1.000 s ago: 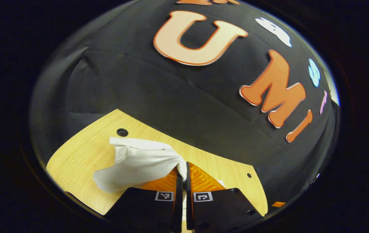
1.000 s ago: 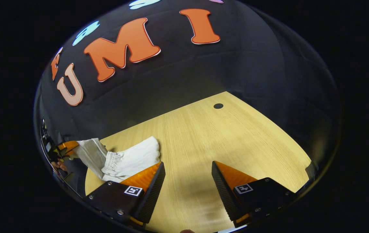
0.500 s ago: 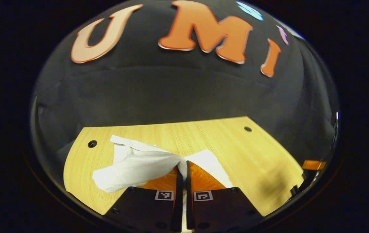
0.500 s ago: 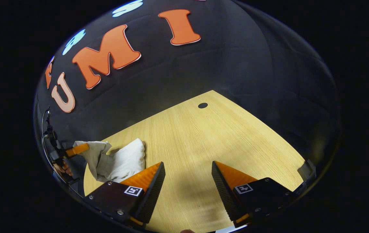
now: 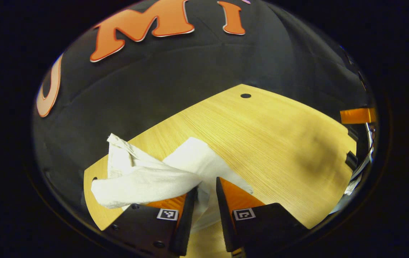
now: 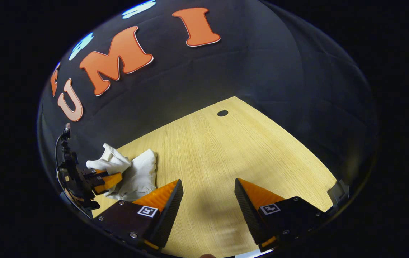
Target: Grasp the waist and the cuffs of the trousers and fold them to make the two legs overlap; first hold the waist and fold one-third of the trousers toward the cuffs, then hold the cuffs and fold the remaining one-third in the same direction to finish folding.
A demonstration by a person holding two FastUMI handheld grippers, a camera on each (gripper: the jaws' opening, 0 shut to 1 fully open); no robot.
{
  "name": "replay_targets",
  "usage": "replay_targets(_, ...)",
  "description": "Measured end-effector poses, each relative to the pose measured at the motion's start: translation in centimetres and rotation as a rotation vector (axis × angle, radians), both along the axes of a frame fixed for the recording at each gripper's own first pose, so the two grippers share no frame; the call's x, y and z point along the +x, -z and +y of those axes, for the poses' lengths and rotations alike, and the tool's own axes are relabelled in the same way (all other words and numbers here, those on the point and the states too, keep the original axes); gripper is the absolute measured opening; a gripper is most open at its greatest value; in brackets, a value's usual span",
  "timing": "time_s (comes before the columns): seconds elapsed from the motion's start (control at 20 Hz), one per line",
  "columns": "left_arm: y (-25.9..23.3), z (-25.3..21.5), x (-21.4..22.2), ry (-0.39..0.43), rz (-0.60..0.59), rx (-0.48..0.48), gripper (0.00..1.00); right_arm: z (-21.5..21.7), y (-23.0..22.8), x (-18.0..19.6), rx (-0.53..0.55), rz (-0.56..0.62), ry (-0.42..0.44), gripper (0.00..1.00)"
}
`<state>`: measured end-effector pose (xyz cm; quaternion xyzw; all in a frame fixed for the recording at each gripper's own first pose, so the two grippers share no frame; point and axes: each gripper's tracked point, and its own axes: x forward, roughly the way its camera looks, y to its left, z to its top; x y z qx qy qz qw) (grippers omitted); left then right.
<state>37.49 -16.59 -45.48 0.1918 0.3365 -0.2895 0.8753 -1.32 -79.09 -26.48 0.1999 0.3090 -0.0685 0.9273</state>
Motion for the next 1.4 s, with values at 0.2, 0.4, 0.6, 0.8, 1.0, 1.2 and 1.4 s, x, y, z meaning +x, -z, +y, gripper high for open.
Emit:
replay_targets(0.2,0.2,-1.3,-1.4,0.065,-0.028,0.065,0.68,0.5,0.0,0.0,0.002,0.003,-0.023,0.88)
replay_targets(0.4,-0.2,-2.6,-2.5,0.145,-0.076,0.130,0.82,1.4,0.0,0.1,0.002,0.000,-0.058,0.88)
replay_targets(0.6,-0.7,-3.9,-3.0,0.187,-0.094,0.116,0.88,2.2,-0.2,0.3,-0.001,-0.004,-0.090,0.88)
replay_targets(0.8,-1.7,-4.3,-3.7,0.198,-0.110,0.108,0.84,2.6,-0.6,0.6,-0.002,-0.015,-0.111,0.88)
replay_targets(1.0,-2.3,-3.8,-2.1,0.035,-0.115,0.019,0.88,4.1,-1.4,1.3,-0.038,-0.044,-0.156,0.88)
replay_targets(1.2,-4.8,-4.0,1.3,-0.136,-0.174,-0.054,0.90,6.4,-3.0,2.4,-0.099,-0.086,-0.208,0.88)
replay_targets(1.4,-5.9,-4.7,2.0,-0.257,-0.241,-0.124,0.96,9.4,-5.6,3.3,-0.149,-0.143,-0.222,0.88)
